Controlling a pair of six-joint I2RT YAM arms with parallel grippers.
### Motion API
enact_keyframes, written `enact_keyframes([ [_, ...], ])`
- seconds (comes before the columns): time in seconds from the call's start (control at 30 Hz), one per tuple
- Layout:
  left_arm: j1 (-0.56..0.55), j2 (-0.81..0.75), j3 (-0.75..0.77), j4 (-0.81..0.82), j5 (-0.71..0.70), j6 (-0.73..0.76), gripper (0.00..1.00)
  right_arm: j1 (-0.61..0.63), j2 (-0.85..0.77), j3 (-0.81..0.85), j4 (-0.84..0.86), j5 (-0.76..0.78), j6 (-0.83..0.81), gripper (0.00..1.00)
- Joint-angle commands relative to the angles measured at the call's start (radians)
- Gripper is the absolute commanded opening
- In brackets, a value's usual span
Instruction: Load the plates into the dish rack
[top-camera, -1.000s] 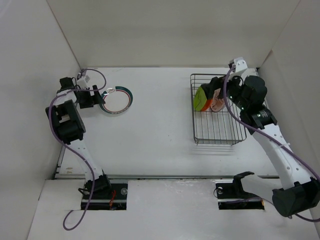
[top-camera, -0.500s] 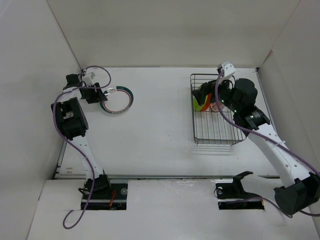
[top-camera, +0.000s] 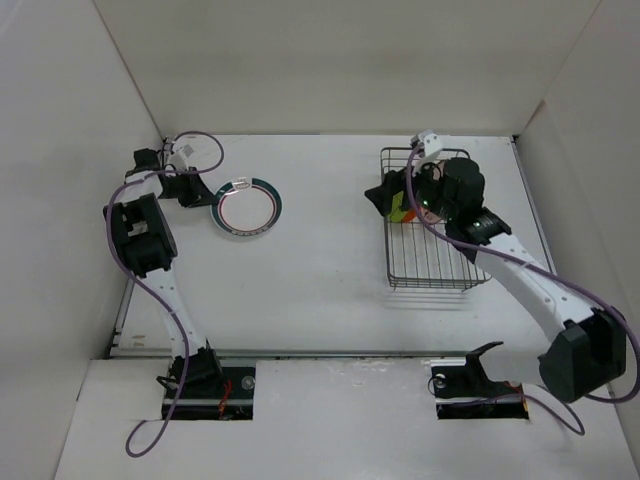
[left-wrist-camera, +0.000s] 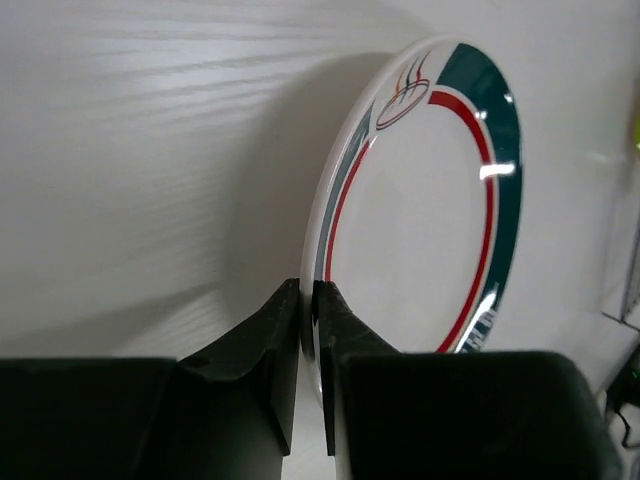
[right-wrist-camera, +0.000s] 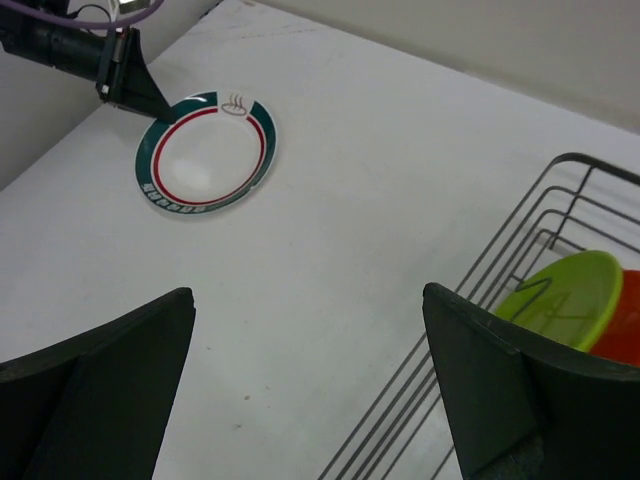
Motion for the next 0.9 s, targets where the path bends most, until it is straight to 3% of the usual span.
enact_keyframes([
  [0.0,-0.005,-0.091,0.039,-0.121,0.196,0.102,0.00,0.007,0.065,-0.023,0.136,-0.108,0.068,1.00],
  [0.2,-0.014,-0.315,-0.033,-0.235,0.430,0.227,0.00,0.038,0.172,-0.041,0.307,-0.275,0.111,1.00],
  [0.27,-0.014,-0.363,-0.033,-0.339,0.473,0.314,0.00,0.038,0.233,-0.009,0.370,-0.329,0.121,1.00],
  [0.5,-0.058,-0.401,-0.004,-0.663,0.571,0.610,0.00,0.086,0.401,0.085,0.525,-0.433,0.219,1.00],
  [0.67,-0.078,-0.440,-0.069,-0.663,0.583,0.635,0.00,0.135,0.447,0.103,0.657,-0.476,0.318,1.00],
  [0.87,-0.078,-0.486,-0.087,-0.663,0.605,0.653,0.00,0.168,0.511,0.135,0.668,-0.455,0.328,1.00],
])
